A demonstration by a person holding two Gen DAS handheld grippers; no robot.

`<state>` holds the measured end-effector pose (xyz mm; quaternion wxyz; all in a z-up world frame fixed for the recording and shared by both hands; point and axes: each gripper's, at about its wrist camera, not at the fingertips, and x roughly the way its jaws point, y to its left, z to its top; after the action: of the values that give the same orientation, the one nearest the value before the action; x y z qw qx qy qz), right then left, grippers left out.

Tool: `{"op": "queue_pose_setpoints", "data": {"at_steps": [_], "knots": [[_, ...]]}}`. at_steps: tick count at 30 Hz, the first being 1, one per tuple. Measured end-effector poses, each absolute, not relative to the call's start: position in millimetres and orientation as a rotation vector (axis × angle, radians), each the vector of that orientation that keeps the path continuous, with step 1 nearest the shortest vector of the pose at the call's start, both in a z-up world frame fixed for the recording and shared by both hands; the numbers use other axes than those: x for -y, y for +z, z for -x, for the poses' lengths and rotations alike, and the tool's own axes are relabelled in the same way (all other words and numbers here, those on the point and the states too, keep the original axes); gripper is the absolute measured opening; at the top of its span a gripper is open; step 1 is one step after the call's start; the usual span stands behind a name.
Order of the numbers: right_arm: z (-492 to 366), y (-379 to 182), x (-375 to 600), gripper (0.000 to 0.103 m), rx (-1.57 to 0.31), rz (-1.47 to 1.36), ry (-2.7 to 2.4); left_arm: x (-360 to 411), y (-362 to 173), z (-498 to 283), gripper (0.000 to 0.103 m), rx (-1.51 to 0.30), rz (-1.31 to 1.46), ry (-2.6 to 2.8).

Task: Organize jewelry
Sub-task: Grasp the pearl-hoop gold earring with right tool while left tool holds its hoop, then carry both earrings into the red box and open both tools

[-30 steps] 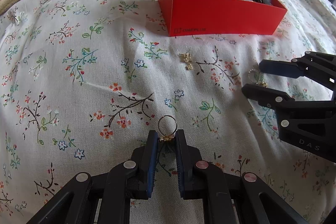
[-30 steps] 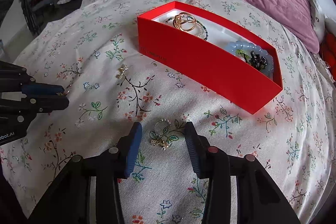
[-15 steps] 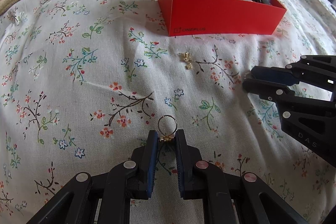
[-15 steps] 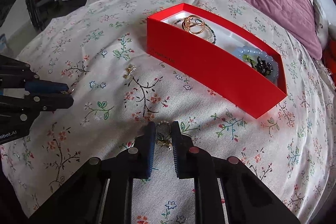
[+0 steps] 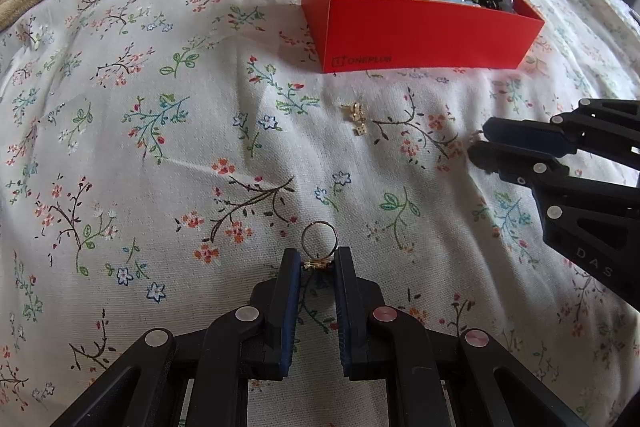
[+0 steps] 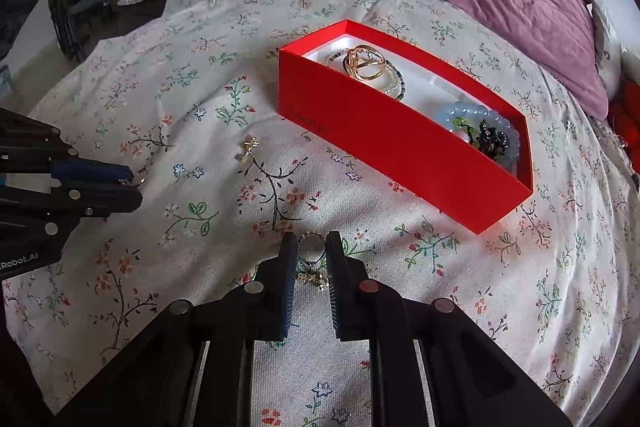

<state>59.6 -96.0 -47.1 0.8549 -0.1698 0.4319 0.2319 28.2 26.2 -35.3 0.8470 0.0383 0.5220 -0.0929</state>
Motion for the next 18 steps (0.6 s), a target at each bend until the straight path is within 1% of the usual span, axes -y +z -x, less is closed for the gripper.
{"op": "queue_pose_setpoints", "data": {"at_steps": [6,18], "knots": [[-57.6,-41.5,97.0,0.016,-0.894,0.353,0.487,-27.3,-33.2,-28.4,0.011,-1.093,-0.080,-0.193],[-57.7,-15.7,99.5,0.016,-0.850,0.307,0.480,-26.5,-12.1,-37.9,0.011,-1.041,-0.052,-0.183]]}}
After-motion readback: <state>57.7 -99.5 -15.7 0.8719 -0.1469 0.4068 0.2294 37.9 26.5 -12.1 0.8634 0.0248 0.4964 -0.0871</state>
